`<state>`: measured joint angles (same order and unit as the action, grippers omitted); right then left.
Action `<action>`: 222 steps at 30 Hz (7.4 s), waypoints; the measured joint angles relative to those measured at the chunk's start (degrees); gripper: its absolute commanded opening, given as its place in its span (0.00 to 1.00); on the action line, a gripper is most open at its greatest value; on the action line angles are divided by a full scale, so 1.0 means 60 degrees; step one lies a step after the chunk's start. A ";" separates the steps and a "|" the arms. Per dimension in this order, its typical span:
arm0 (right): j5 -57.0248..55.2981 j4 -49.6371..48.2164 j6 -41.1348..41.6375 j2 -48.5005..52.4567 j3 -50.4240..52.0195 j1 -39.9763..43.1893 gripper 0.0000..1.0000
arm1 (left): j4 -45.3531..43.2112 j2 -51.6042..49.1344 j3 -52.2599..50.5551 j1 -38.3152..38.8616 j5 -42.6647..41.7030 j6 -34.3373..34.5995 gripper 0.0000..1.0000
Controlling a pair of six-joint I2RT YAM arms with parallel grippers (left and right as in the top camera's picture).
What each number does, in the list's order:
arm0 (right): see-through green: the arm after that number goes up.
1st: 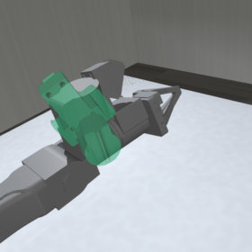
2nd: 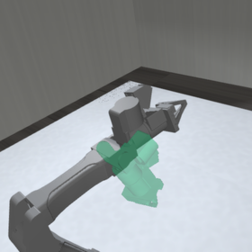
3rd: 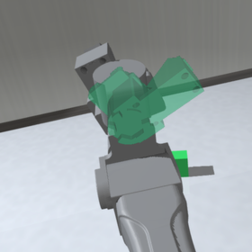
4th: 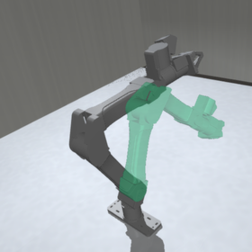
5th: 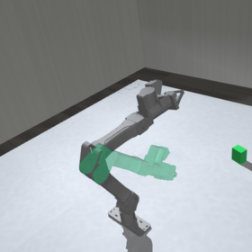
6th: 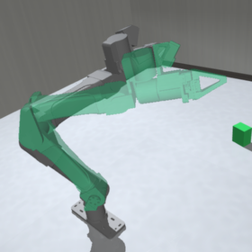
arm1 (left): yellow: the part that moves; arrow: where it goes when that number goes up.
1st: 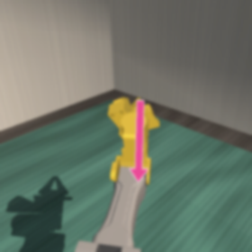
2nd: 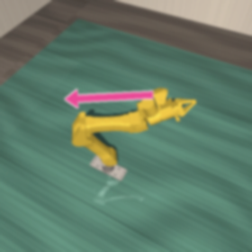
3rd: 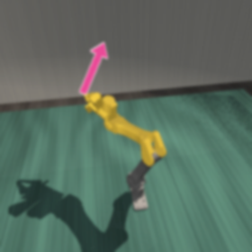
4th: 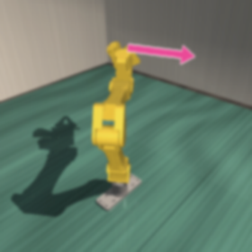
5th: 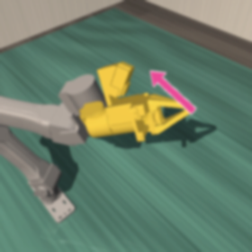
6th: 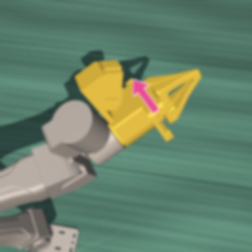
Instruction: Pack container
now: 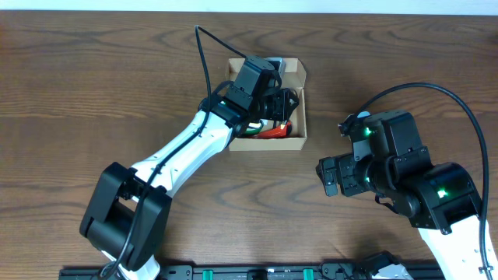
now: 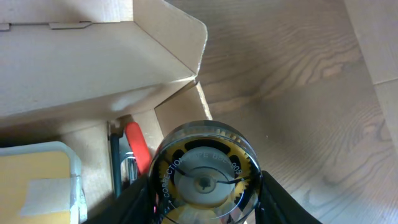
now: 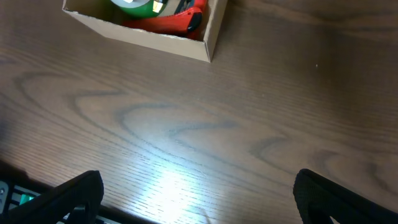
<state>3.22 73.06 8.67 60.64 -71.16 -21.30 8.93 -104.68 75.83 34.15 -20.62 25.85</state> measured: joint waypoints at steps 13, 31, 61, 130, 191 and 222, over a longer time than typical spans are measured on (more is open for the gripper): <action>0.0000 0.0000 0.0000 0.0000 0.0000 0.0000 0.99 | 0.0193 0.0036 0.0000 -0.0087 -0.0040 0.0073 0.59; -0.0004 -0.0066 0.0000 0.0000 0.0000 0.0000 0.99 | 0.1614 0.2962 0.0000 -0.0667 0.1107 -0.3257 0.15; 0.1137 -0.7533 0.1708 0.5555 0.0000 0.2284 0.01 | 0.0754 -0.0714 0.0393 -0.4401 -0.1078 -0.2222 0.05; 0.9825 -1.4477 0.4437 0.9278 -0.0510 0.3621 0.02 | 0.2936 -0.1577 0.3912 -0.4674 -0.5100 -0.3982 0.05; 0.3956 -0.5031 -0.0918 0.5639 0.0710 0.1504 0.02 | 0.5635 0.1013 -0.0379 -0.3289 -0.2656 -0.8193 0.06; 0.3927 -0.5027 -0.0918 0.5661 0.0736 0.1504 0.02 | 0.4561 0.1096 -0.1009 -0.2273 -0.1501 -0.7610 0.06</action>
<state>26.79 42.89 3.16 94.61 -66.74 -12.27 36.29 -98.10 69.78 20.51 -29.63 -19.81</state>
